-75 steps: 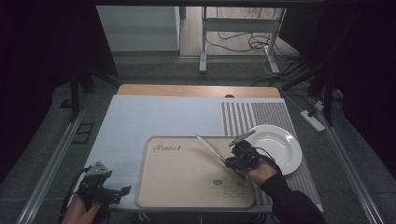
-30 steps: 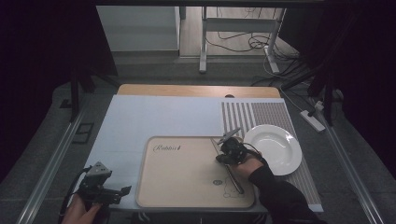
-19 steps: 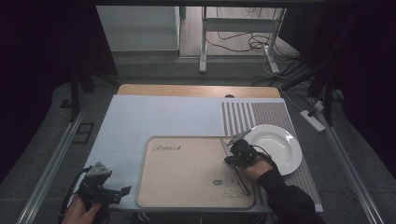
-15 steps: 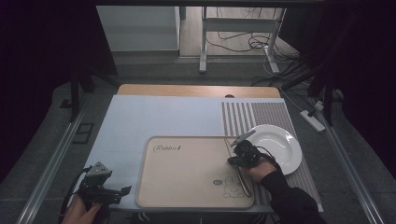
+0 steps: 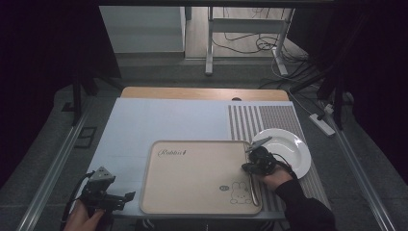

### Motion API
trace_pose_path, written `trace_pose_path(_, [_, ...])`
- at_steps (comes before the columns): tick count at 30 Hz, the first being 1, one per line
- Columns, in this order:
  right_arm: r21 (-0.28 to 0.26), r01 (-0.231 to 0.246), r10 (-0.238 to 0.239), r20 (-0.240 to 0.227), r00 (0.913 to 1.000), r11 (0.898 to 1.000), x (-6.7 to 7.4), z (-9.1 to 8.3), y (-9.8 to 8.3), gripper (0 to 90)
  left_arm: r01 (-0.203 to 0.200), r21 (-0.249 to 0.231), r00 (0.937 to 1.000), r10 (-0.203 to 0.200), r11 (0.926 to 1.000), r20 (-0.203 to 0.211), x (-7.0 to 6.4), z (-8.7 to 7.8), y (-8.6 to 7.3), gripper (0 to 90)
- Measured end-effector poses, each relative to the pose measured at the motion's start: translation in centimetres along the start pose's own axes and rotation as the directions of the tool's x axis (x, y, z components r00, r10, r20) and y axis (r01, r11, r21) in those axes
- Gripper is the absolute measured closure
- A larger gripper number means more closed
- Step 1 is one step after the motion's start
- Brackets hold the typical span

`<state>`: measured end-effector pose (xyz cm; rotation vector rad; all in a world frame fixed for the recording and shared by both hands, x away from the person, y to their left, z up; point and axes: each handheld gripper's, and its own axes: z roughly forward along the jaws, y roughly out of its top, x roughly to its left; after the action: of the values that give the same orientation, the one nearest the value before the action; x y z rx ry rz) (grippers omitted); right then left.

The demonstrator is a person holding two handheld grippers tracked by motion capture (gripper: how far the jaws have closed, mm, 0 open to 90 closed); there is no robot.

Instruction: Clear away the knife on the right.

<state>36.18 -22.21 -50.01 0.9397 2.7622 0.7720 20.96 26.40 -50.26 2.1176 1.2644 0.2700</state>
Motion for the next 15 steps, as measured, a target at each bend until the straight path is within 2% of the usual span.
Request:
trace_pose_path(2, [-0.021, -0.004, 0.004, -0.019, 0.9998, 1.0, 0.2, -0.1, 0.2, 86.6, 0.001, 0.001, 1.0, -0.001, 1.0, 0.001, 0.0, 0.0, 0.0, 2.8])
trace_pose_path(7, [-0.068, -0.011, 0.009, -0.025, 0.9996, 0.998, 0.7, -0.5, 0.7, 74.5, 0.001, -0.001, 1.0, -0.001, 1.0, 0.002, 0.0, 0.0, 0.0, 2.8])
trace_pose_path(15, [-0.11, -0.009, 0.006, -0.025, 0.9997, 0.994, 1.5, -1.2, 0.9, 43.2, -0.001, 0.002, 1.0, 0.001, 1.0, 0.0, 0.0, 0.0, 0.0, 2.8])
